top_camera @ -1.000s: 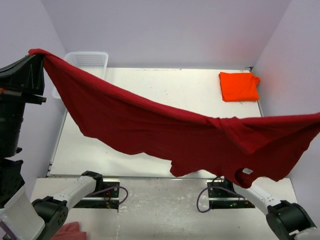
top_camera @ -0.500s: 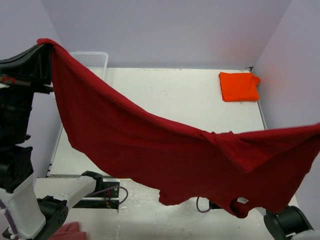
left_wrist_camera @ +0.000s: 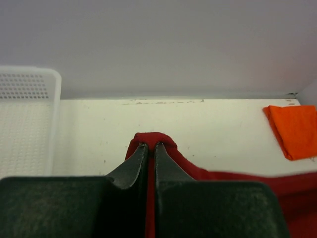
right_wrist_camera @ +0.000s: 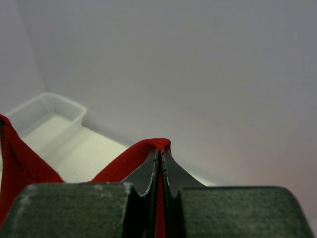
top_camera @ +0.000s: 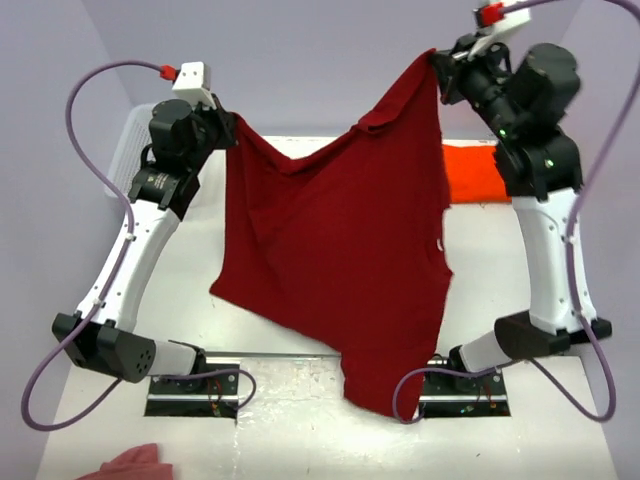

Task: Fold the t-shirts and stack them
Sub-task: Flatten out the tshirt

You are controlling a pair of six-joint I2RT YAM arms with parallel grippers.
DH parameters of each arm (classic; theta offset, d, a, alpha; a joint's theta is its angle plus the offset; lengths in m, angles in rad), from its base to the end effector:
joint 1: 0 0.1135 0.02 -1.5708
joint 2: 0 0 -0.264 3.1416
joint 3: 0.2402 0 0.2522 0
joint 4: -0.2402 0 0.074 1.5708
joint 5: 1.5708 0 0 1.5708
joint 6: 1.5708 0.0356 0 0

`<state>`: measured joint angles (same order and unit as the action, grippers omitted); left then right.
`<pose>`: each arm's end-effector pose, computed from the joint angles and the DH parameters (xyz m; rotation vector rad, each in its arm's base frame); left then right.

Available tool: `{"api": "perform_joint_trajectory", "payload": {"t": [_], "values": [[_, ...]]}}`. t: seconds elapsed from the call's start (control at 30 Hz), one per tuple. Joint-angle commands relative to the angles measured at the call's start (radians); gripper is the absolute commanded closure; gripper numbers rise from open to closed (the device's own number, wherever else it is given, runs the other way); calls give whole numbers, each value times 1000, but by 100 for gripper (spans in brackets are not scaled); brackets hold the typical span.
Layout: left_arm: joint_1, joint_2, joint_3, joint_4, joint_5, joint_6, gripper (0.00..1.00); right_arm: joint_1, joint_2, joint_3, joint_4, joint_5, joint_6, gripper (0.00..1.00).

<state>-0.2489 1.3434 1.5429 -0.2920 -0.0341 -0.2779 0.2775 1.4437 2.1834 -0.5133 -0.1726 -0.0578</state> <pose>0.2889 -0.0722 0.4679 -0.0503 1.6757 -0.3702 0.2227 0.0698 0.6093 -0.3689 1.3028 0.3012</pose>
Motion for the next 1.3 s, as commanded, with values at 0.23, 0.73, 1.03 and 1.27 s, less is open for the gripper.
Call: {"api": "perform_joint_trajectory", "payload": {"t": [0.23, 0.73, 1.03, 1.27], "values": [[86, 167, -119, 272, -75, 5, 100, -81, 288, 16, 53, 77, -73, 100], [97, 197, -26, 294, 20, 6, 100, -83, 284, 81, -5, 100, -57, 100], [96, -162, 65, 96, 131, 12, 100, 89, -135, 52, -102, 182, -85, 100], [96, -302, 178, -27, 120, 51, 100, 152, -315, 118, -137, 119, -50, 100]]}}
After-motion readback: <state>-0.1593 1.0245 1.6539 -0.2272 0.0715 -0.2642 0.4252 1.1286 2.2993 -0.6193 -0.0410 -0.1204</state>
